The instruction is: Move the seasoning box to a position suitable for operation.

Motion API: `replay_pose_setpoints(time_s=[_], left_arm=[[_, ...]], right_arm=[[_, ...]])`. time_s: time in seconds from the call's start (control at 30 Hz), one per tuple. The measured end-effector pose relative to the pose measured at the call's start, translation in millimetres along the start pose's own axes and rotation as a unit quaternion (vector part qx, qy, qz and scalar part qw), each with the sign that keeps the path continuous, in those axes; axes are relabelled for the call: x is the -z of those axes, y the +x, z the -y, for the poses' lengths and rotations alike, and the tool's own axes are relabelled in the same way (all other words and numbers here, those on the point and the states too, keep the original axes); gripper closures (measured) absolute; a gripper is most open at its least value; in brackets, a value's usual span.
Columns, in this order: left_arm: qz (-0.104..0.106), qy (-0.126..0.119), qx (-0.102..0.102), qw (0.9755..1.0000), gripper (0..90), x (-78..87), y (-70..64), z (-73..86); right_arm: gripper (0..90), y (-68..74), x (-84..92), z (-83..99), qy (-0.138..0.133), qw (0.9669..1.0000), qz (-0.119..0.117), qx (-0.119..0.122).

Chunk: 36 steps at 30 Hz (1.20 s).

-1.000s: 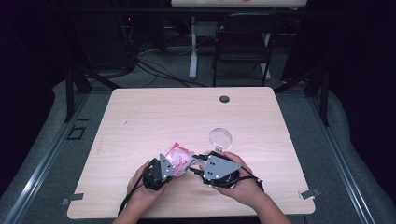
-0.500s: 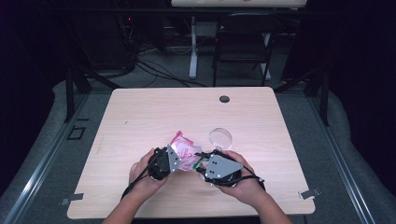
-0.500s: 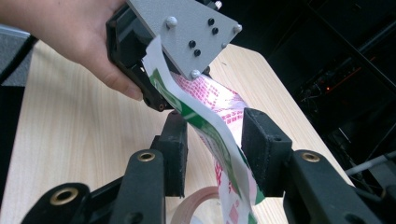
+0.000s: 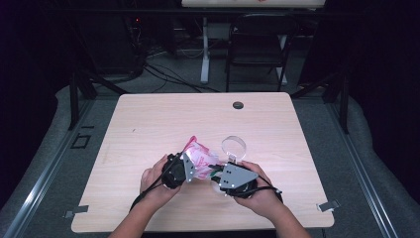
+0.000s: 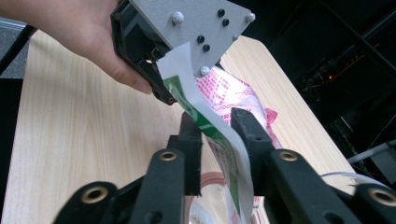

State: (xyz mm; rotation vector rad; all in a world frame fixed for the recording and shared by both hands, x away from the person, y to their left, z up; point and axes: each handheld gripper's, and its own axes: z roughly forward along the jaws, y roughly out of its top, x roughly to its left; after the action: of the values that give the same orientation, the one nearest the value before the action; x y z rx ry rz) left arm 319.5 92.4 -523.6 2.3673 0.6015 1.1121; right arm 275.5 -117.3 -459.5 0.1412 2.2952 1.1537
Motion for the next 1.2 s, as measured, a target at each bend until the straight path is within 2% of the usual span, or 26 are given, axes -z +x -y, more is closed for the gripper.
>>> replay_pose_setpoints(time_s=[0.57, 0.8, 1.1, 1.2], left_arm=[[-0.008, -0.003, -0.009, 0.9999, 60.3, -2.1, -0.3, -5.1], [-0.013, -0.003, -0.012, 0.9998, 60.3, -1.8, 0.2, -4.8], [-0.024, -0.01, -0.026, 0.9993, 60.4, -0.6, 0.1, -4.0], [-0.029, -0.011, -0.029, 0.9991, 60.5, 0.8, 0.2, -4.4]], right_arm=[[88.4, -3.7, 2.3, 3.2, 0.002, 0.9995, -0.006, -0.032], [89.3, -4.0, 2.0, 4.0, 0.001, 0.9989, -0.009, -0.046], [89.6, -3.9, 2.5, 4.5, 0.002, 0.9989, -0.007, -0.047], [89.7, -5.6, 3.4, 5.7, 0.0, 0.9985, -0.008, -0.054]])
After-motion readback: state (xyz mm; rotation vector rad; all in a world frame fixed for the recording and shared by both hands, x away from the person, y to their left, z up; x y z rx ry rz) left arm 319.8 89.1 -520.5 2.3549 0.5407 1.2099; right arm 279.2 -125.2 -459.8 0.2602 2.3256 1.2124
